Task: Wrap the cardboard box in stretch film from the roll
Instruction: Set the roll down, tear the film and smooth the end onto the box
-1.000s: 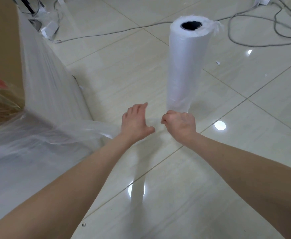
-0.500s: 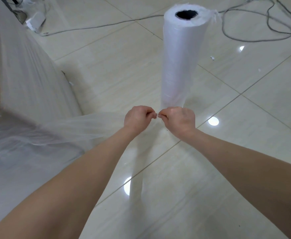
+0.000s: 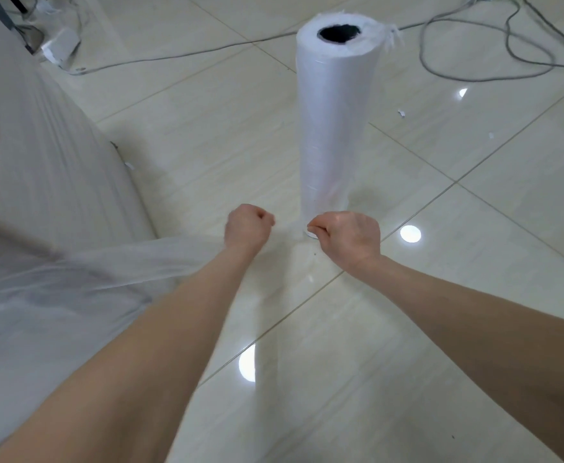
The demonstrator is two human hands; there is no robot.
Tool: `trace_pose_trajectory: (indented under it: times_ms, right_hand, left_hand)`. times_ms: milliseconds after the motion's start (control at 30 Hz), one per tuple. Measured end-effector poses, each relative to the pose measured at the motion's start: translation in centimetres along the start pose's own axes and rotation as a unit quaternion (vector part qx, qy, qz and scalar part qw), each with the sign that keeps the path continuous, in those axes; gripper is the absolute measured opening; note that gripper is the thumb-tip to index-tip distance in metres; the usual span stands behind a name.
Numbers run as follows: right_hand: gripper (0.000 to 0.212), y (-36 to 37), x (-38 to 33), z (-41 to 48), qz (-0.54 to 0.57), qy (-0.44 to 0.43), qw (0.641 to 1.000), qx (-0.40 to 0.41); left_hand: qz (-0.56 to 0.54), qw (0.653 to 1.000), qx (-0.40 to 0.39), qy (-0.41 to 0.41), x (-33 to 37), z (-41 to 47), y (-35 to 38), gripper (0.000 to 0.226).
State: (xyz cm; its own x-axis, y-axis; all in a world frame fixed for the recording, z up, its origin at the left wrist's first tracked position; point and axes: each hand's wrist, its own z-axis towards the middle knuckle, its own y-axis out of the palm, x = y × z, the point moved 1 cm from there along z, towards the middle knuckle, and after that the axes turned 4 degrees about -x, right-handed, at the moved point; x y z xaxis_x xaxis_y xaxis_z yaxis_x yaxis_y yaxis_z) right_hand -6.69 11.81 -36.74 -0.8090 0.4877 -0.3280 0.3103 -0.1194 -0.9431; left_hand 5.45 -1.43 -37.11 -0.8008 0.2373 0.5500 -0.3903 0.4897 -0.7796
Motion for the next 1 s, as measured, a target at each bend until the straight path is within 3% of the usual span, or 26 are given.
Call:
trace_pose_trajectory:
  times_ms: [167,333,367,433,533,733,800,1000]
  right_hand:
    - [0.020,0.0,0.5,0.4,0.034,0.028,0.999,0.009]
    - [0.020,0.1,-0.3,0.6,0.029,0.021,0.999,0.039]
    - [0.020,0.2,-0.1,0.6,0.023,0.019,0.999,0.041]
    - [0.020,0.4,0.2,0.3,0.013,0.013,0.999,0.042]
    - [0.021,0.6,0.5,-0.2,-0.004,-0.019,0.999,0.051]
    - [0.052,0.9,-0.5,-1.3,-0.069,-0.119,0.986,0.090]
    - [0.056,1.2,-1.4,-1.0,-0.111,-0.120,0.986,0.042]
    - [0.030,1.7,-3.7,1.0,-0.139,-0.052,0.988,-0.049]
  left_hand:
    - [0.039,0.993,-0.052,0.098,-0.9,0.0,-1.7,0.019]
    - [0.229,0.958,-0.115,0.129,1.5,-0.7,1.6,0.082]
    - [0.263,0.951,-0.114,0.118,1.6,-0.6,2.0,0.079]
    - [0.286,0.949,-0.098,0.094,1.5,-0.4,2.4,0.051]
    - [0.225,0.969,-0.076,0.075,1.1,-0.5,1.8,0.020]
    - [0.143,0.977,-0.099,0.120,-0.1,-1.1,0.3,0.022]
    - [0.149,0.976,-0.092,0.132,-0.4,-1.3,0.0,0.023]
    - [0.179,0.963,-0.069,0.190,0.1,-1.9,-0.6,0.025]
